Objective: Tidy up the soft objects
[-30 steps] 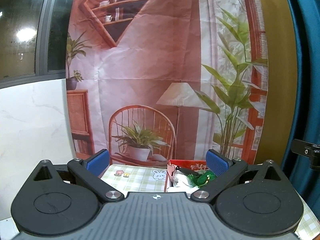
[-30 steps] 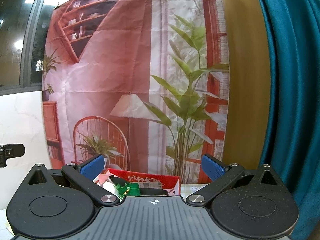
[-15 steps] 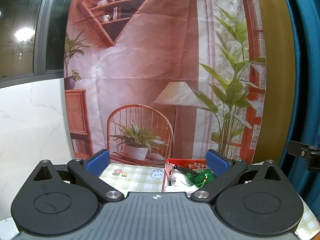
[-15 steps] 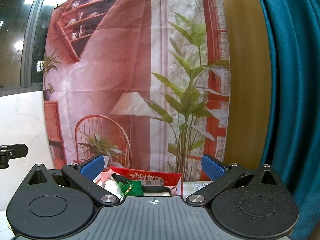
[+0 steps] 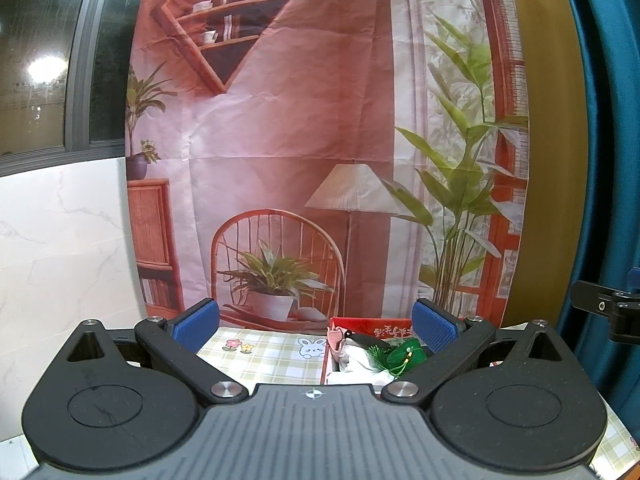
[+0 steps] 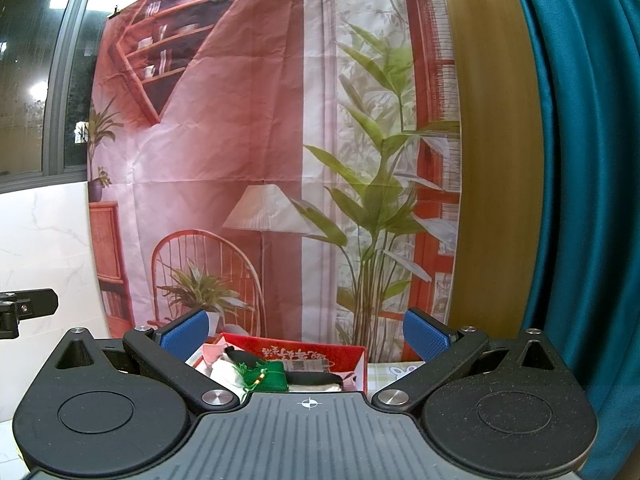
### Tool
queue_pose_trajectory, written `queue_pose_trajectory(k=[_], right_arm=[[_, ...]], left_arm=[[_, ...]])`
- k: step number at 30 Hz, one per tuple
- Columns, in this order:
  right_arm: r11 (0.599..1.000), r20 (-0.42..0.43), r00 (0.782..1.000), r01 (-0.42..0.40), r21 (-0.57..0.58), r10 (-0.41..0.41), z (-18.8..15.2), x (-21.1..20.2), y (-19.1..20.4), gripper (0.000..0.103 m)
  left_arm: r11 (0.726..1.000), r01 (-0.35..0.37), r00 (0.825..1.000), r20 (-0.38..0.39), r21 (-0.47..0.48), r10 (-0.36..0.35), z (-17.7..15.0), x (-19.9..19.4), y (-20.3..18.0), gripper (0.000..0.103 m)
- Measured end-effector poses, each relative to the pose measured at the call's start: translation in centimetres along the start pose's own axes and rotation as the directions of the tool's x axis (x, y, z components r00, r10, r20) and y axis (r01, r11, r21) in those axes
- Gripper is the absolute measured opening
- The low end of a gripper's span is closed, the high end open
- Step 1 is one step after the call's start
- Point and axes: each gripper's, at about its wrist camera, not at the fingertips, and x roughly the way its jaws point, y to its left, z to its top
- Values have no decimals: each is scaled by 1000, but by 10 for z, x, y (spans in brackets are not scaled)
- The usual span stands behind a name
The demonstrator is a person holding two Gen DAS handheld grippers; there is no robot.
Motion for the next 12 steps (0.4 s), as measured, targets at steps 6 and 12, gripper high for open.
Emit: queue_pose_trajectory(k=[6, 12], right_arm=[[1000, 0, 1000, 0, 1, 0, 0, 0, 0, 103], [1000, -1, 1000, -1, 1, 1, 0, 0, -1, 103]], left_arm=[[1000, 2, 1000, 1, 0, -2, 0, 0, 1, 103], [1000, 7, 1000, 7, -1, -7, -1, 0, 0, 103]])
